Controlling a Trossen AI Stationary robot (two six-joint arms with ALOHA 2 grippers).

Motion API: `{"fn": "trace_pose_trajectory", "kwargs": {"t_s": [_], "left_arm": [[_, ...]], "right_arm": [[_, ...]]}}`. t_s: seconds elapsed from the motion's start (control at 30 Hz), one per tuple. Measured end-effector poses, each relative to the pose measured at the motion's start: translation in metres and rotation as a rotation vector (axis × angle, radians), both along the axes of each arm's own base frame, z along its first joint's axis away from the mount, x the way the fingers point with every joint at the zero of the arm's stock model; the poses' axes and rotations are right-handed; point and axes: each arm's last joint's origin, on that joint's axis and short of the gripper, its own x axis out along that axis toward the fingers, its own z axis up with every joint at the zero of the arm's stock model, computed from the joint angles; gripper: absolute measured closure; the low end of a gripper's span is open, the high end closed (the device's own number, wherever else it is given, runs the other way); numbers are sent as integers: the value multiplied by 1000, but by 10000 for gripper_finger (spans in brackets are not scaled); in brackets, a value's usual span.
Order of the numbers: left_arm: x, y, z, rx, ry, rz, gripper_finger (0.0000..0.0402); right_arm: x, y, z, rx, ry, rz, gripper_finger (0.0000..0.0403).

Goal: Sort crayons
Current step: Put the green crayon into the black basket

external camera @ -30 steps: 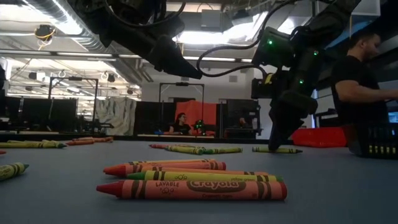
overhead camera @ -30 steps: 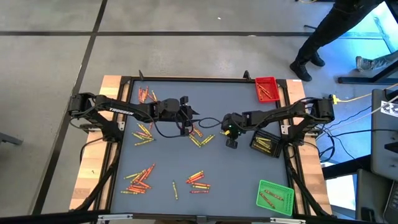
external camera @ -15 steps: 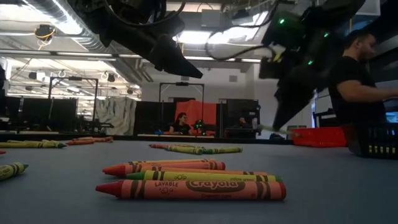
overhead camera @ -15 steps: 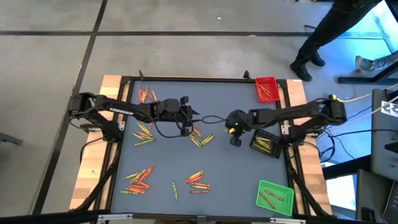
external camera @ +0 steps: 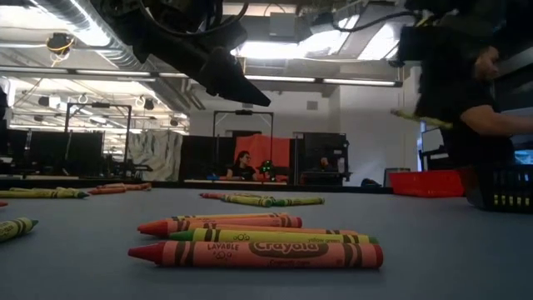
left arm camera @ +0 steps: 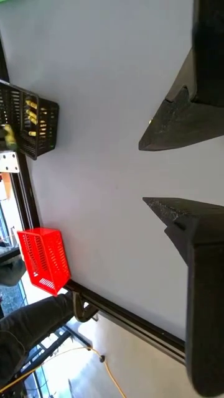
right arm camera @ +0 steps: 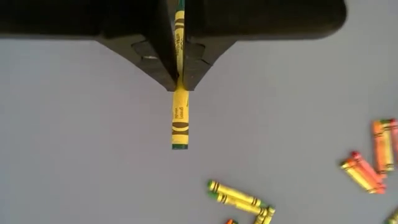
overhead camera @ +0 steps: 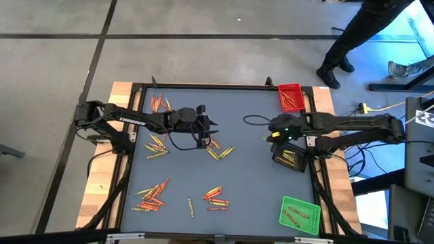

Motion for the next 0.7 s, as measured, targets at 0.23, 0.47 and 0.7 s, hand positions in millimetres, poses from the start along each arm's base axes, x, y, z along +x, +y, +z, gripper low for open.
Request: {"fn": "trace_pose_trajectory", "kwargs": {"t_s": [0.23, 0.47, 0.7], "left_arm": [[0, -2, 0, 0, 2, -5, 286], [1, -5, -1, 0, 6, -17, 286], [1, -5, -1, 0, 6, -17, 286]], "right_arm": [[-31, 6, 6, 205, 82, -57, 389], [-53, 9, -7, 259, 290, -196, 389], [-55, 19, -42, 223, 356, -172, 388]]}}
